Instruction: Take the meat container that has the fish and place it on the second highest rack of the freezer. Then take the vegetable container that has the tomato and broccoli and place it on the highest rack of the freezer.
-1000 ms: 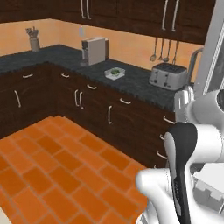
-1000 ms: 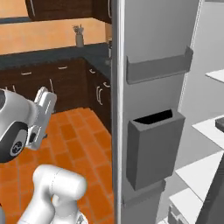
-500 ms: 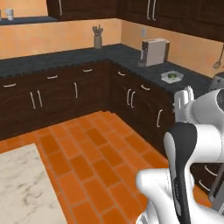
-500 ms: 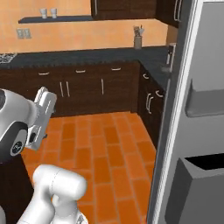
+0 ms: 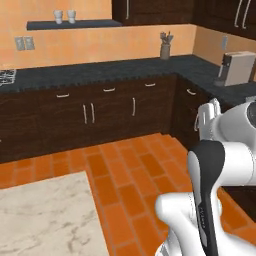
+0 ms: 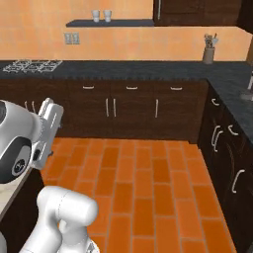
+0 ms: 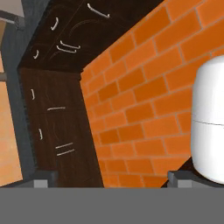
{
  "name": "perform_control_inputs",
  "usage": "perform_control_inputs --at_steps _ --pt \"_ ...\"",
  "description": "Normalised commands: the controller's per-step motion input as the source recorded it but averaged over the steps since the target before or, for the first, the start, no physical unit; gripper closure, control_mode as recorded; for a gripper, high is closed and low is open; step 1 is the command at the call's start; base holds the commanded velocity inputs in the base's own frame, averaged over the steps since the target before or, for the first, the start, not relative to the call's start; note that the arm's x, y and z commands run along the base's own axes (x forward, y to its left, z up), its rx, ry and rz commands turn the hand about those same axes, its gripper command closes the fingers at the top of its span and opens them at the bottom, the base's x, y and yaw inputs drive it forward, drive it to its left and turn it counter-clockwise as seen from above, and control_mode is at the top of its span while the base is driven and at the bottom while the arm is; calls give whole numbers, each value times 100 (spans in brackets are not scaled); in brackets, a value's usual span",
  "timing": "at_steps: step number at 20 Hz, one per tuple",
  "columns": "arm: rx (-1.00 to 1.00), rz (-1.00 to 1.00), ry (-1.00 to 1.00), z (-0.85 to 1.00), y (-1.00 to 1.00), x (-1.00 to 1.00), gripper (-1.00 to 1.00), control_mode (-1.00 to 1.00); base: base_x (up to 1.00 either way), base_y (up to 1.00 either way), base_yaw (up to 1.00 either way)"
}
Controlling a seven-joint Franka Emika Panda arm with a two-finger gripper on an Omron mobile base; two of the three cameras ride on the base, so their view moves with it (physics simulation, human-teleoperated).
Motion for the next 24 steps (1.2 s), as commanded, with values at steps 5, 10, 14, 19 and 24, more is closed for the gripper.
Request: perform_control_inputs --at_steps 5,10,14,19,24 --pt "0 0 0 0 0 0 -100 100 100 56 -20" --pt "0 0 0 0 0 0 -100 100 100 32 -51" --pt "0 0 0 0 0 0 -100 100 100 9 -46" --pt "0 0 0 0 0 0 -100 100 100 6 -42" --pt "0 0 0 0 0 0 -100 100 100 21 -49"
